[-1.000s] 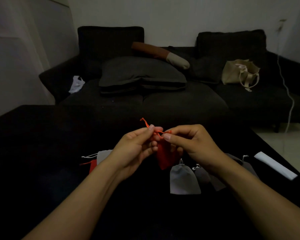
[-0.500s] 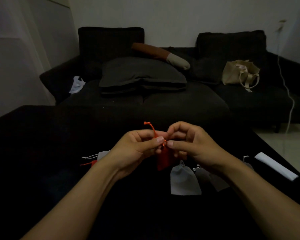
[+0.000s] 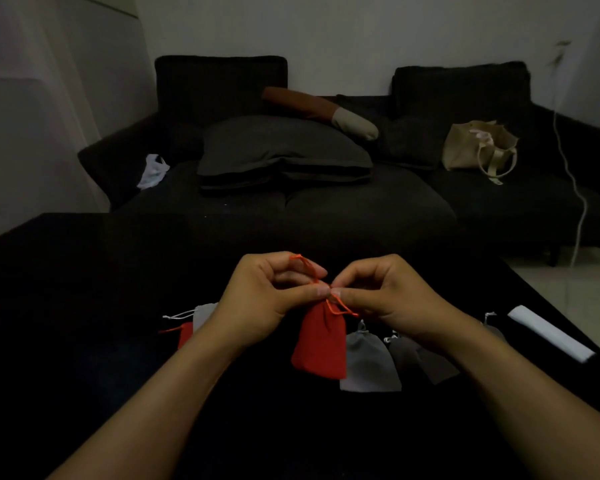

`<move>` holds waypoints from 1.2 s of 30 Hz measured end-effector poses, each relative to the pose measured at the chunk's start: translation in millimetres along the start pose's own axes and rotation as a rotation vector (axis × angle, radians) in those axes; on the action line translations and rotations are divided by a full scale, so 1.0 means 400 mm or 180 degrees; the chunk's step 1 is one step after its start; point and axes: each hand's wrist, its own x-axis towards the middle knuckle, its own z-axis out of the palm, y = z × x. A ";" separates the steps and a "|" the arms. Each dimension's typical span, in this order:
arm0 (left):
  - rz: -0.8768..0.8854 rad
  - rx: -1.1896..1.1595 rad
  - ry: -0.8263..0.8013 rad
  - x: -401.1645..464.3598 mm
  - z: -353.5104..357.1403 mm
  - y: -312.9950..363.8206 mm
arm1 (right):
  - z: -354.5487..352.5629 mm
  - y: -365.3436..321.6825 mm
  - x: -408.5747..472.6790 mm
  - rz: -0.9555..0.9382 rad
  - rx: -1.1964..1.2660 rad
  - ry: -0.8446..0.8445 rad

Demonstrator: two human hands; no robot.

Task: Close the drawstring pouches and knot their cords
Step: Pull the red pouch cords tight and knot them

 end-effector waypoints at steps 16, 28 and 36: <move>0.1692 0.1661 0.1055 -0.020 0.024 -0.015 | 0.037 -0.020 -0.001 0.0028 0.0321 0.0147; 0.1587 0.0998 0.1158 -0.018 0.040 -0.025 | 0.038 -0.003 0.008 0.0605 0.1107 0.0325; 0.1365 0.1161 0.1003 -0.007 0.020 -0.024 | 0.011 -0.024 0.001 0.0015 -0.0620 0.0279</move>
